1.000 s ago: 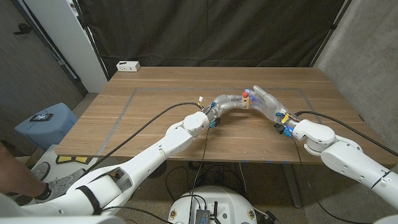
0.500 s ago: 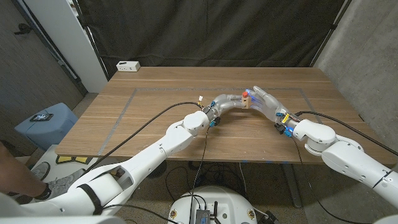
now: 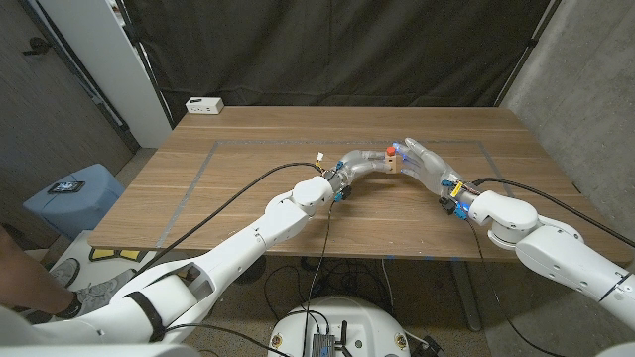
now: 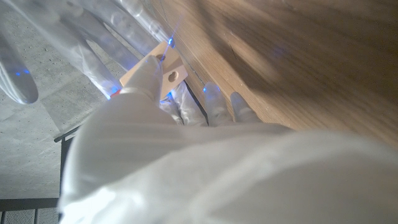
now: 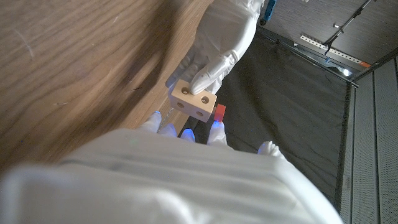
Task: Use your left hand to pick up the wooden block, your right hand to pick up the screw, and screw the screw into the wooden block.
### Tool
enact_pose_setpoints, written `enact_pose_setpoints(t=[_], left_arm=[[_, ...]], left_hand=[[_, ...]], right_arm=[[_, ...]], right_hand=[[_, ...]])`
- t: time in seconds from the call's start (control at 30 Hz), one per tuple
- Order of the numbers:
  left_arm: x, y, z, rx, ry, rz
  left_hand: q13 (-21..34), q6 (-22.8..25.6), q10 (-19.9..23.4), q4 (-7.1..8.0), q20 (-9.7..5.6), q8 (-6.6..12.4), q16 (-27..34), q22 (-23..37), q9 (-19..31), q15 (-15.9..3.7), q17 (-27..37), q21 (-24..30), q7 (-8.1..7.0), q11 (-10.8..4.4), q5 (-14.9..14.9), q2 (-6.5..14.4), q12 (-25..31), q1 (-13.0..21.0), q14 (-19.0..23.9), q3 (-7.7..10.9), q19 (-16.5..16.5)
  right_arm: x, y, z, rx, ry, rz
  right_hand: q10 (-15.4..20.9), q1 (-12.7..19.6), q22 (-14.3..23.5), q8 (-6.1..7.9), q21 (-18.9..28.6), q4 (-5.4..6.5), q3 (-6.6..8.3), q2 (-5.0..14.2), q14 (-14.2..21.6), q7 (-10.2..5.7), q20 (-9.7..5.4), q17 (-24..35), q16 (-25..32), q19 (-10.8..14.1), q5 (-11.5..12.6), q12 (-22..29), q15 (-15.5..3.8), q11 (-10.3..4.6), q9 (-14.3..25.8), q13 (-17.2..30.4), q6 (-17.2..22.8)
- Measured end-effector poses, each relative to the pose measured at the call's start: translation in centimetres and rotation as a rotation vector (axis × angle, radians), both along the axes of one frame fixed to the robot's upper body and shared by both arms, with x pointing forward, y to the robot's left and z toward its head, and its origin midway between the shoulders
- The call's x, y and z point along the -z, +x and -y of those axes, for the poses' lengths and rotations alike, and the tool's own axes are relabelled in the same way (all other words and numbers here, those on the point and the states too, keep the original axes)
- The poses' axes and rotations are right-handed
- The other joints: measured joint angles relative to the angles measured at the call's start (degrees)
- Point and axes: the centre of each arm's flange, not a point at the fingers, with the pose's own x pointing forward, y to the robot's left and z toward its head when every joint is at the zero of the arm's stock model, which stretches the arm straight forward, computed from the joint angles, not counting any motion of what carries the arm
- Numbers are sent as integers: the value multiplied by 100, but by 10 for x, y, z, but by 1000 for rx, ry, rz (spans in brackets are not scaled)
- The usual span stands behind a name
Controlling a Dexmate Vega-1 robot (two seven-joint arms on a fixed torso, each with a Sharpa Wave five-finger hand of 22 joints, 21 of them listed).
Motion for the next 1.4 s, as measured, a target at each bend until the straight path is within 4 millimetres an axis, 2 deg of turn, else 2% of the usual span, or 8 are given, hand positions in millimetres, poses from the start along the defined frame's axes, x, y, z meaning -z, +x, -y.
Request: enact_pose_setpoints(t=[1.4], left_arm=[[1,0,1,3,5,-3]], left_hand=[[1,17,-7,8,-1,-30,1,0,2,0,-1,0,0,-15,-43,-16,0,13,0,8,-1]], right_arm=[[9,-15,0,-12,-17,-34]], right_hand=[[0,0,0,20,0,0,46,0,1,47,0,2,0,0,0,0,0,0,2,0,51]])
